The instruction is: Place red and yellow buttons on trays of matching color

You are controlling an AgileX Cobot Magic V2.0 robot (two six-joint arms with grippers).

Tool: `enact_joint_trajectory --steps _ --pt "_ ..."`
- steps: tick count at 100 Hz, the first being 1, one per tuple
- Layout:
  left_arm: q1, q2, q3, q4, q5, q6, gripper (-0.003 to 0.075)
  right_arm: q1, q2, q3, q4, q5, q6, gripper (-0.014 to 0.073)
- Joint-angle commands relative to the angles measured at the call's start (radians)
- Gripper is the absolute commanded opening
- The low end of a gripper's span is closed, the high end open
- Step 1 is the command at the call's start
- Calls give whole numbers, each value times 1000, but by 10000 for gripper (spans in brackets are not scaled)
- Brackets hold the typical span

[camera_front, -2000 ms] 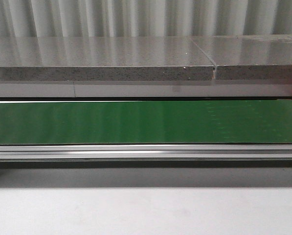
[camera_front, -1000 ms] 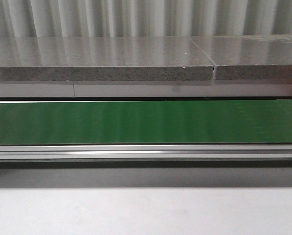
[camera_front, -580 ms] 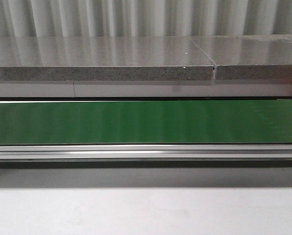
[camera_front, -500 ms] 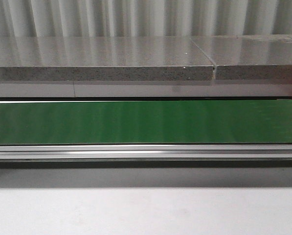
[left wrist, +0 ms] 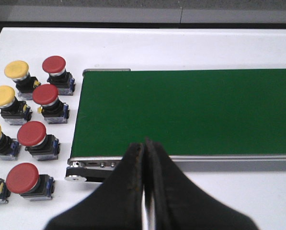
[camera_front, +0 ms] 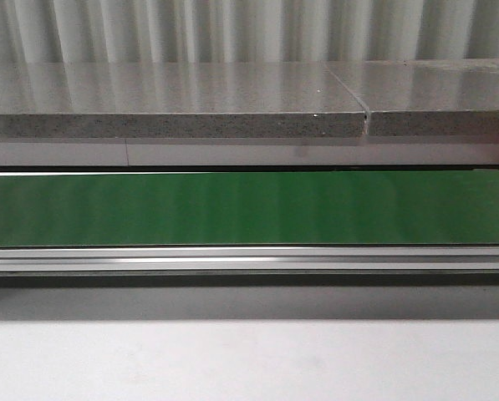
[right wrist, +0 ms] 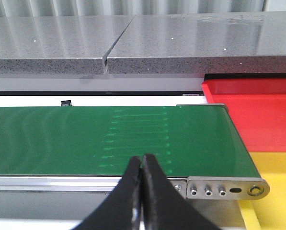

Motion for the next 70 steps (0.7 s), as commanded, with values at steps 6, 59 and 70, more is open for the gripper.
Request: enact_joint_trajectory --steps 6,59,70 --pt "-6 23 -26 -5 -15 -4 90 2 -16 1 -9 -80 1 -67" --pt "-6 35 -26 25 46 -224 611 2 -16 1 -9 -80 1 -67" --pt "7 35 -26 103 57 -329 610 2 -16 1 -9 -80 1 -67"
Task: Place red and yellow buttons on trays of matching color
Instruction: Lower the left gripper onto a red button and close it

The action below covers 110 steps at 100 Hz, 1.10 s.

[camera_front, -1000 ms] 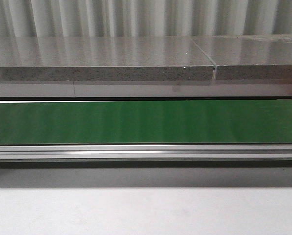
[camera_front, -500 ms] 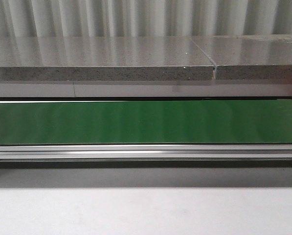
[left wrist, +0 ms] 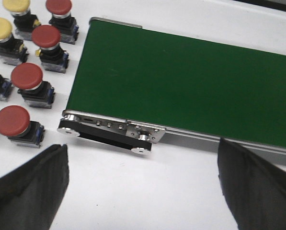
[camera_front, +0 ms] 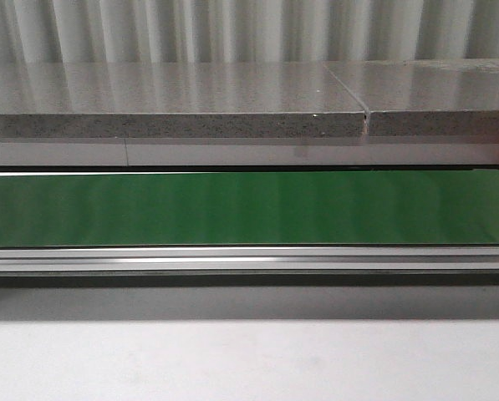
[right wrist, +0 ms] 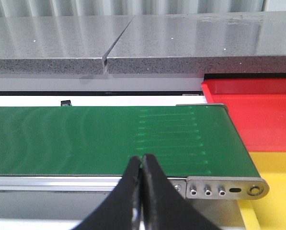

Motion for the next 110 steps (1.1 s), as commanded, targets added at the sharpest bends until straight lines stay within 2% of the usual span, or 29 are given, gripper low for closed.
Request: enact_joint_trajectory --steps 1,14,50,90,110 --pt "12 5 -26 62 -37 -98 610 2 -16 1 -9 -80 1 -67" --pt "77 49 -24 154 -4 -166 610 2 -16 1 -9 -80 1 -67" --pt "348 324 -20 119 -71 -161 610 2 -16 1 -9 -80 1 -67" --pt "453 578 -20 113 -200 -144 610 2 -16 1 -9 -80 1 -67" --pt "458 682 -20 113 -265 -144 610 2 -16 1 -9 -80 1 -67"
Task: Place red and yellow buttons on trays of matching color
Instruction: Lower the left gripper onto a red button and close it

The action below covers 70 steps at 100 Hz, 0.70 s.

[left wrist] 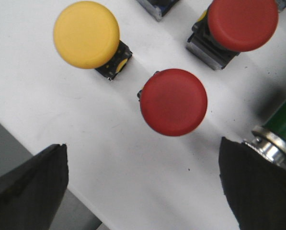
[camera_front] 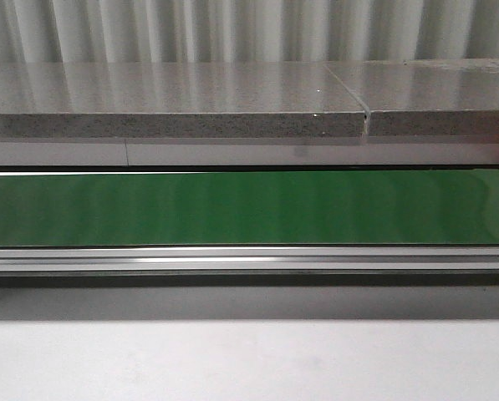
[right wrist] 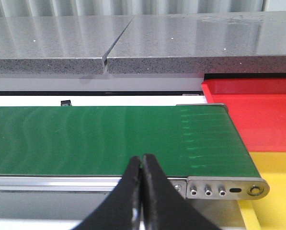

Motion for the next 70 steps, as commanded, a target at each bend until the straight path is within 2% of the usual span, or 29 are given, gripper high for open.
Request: enact_joint_trajectory --steps 1,46,58,70 --pt "2 20 -26 3 -65 0 610 2 -16 1 -9 -80 1 -67" --pt "19 124 -28 3 -188 0 592 2 -16 1 -9 -80 1 -67" --pt "19 124 -28 3 -189 0 516 2 -16 1 -9 -80 1 -67" --pt "19 124 -28 3 -192 0 360 2 -16 1 -9 -80 1 -67"
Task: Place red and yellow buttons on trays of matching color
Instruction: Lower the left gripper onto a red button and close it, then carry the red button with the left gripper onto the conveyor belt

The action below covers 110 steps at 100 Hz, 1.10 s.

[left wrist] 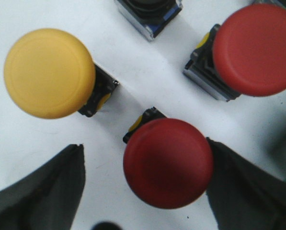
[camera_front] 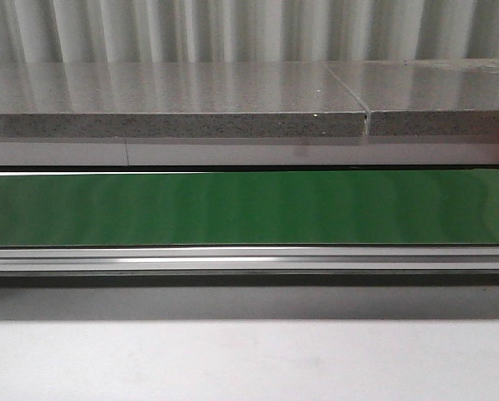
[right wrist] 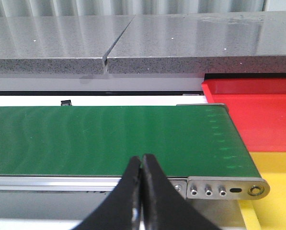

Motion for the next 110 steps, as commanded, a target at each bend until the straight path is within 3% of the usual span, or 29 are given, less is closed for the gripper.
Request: enact_joint_trajectory --steps 1,26,73,110 --pt "1 -26 -28 3 -34 0 350 2 -16 1 -9 -80 1 -67" --pt "1 -65 -28 -9 -19 0 -21 2 -16 1 -9 -80 1 -67" --pt "-181 -412 -37 -5 93 131 -20 2 -16 1 -9 -80 1 -67" --pt "-274 -392 -227 -7 177 194 -20 2 -16 1 -9 -80 1 -67"
